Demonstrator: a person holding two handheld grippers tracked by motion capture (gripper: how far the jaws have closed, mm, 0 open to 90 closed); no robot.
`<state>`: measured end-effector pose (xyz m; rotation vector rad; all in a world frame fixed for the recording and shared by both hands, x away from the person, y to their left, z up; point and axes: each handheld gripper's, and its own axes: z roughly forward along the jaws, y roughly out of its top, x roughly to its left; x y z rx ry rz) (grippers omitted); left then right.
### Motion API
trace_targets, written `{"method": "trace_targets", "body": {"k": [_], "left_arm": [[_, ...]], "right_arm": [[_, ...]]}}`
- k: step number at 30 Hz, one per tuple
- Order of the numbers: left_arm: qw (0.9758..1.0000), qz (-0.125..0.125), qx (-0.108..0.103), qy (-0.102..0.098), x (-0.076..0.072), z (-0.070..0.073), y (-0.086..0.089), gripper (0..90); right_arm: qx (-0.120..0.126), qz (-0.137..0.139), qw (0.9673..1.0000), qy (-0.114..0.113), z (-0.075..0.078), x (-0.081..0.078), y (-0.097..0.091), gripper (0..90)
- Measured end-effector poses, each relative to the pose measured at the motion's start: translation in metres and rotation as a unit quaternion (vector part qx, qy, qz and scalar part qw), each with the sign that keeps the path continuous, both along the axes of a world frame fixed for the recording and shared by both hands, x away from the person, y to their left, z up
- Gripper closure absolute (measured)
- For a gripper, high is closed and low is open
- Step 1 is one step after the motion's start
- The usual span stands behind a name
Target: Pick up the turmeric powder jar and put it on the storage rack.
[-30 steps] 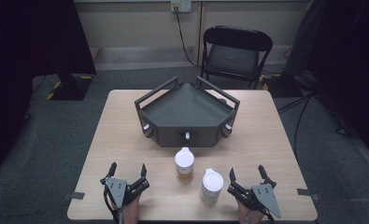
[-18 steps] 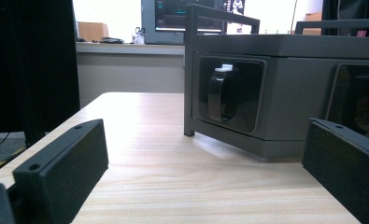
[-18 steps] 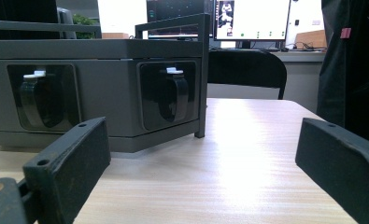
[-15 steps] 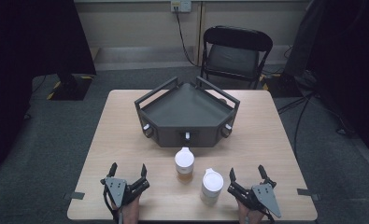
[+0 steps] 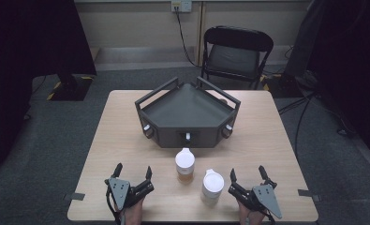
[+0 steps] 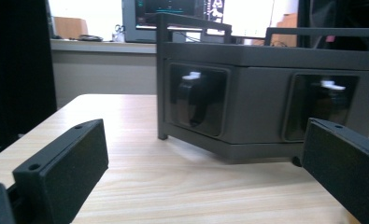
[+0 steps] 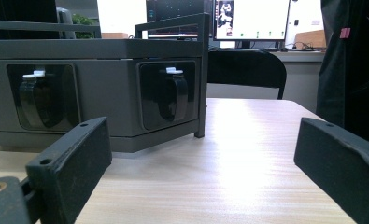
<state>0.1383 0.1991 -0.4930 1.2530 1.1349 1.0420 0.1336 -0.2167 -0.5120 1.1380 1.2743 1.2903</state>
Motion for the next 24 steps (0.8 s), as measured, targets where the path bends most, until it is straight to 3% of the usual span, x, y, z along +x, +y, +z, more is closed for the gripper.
{"method": "trace_targets", "body": {"k": [10,13,24], "left_arm": [[0.9997,-0.026,-0.003,-0.003,-0.009,0.012,-0.007,0.1],[0.9990,-0.045,-0.002,-0.004,-0.011,0.015,-0.008,0.1],[0.9965,-0.083,-0.002,-0.007,-0.009,0.015,-0.020,0.1]], "right_arm": [[-0.001,-0.001,1.0000,-0.001,0.000,0.000,0.000,2.9],[-0.001,-0.001,1.0000,-0.001,0.000,0.000,0.000,2.9],[-0.001,-0.002,1.0000,-0.001,0.000,0.000,0.001,2.9]]}}
